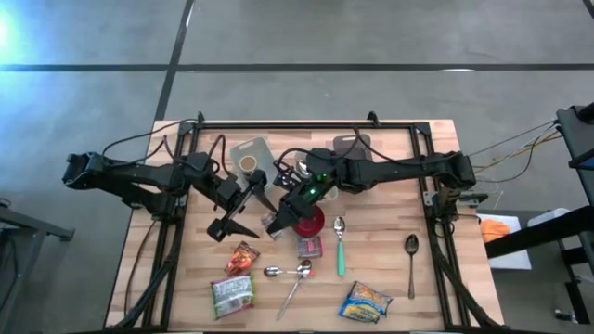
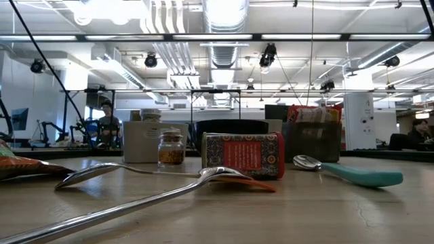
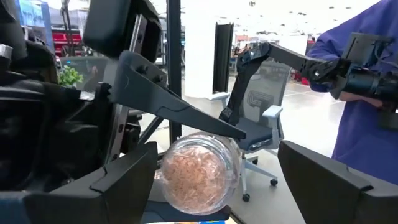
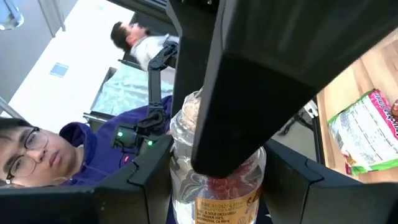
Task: Pick & Place Food Item
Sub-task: Put the brown seasoning bottle into the left white bin
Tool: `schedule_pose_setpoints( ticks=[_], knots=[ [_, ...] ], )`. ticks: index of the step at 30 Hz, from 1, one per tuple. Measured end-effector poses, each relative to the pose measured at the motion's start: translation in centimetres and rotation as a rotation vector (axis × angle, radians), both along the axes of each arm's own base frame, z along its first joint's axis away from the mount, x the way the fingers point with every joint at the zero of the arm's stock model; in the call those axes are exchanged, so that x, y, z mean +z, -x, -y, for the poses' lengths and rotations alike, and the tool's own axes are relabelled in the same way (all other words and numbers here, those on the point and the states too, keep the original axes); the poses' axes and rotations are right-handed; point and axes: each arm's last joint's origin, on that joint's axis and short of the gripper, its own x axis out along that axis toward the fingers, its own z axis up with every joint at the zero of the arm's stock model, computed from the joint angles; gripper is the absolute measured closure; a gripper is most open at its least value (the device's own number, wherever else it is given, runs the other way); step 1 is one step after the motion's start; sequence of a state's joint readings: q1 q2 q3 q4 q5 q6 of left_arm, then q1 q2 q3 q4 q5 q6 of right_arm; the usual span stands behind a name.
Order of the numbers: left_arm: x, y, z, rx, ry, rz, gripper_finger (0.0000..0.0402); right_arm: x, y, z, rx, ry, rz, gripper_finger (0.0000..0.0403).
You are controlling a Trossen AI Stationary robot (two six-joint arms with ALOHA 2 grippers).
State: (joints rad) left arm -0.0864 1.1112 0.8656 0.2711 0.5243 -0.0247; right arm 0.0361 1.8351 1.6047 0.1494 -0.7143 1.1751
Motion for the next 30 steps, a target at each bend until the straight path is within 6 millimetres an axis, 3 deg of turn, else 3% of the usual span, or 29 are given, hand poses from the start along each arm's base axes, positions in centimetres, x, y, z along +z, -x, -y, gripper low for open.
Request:
schedule_pose_setpoints(
  ticks=[14,19,28,30],
  knots=[
    [-0.49,-0.58,0.05,0.001,-0.043,0.013,0.0074,-0.01,-0.03,0.03,-0.006,-0.011,-0.007,0.0216],
    [-0.49,-0.63,0.04,0.004,-0.042,0.016,0.0118,-0.01,-0.03,0.0,-0.007,-0.01,-0.007,0.0216],
    [-0.48,-0.64,0.04,-0.005,-0.043,0.019,0.0233,0.04,-0.06,-0.07,-0.001,-0.003,0.013,0.0216],
    [-0.47,-0.63,0.05,-0.009,-0.046,0.022,0.0236,0.04,-0.06,-0.09,0.0,0.0,0.016,0.0216]
  ],
)
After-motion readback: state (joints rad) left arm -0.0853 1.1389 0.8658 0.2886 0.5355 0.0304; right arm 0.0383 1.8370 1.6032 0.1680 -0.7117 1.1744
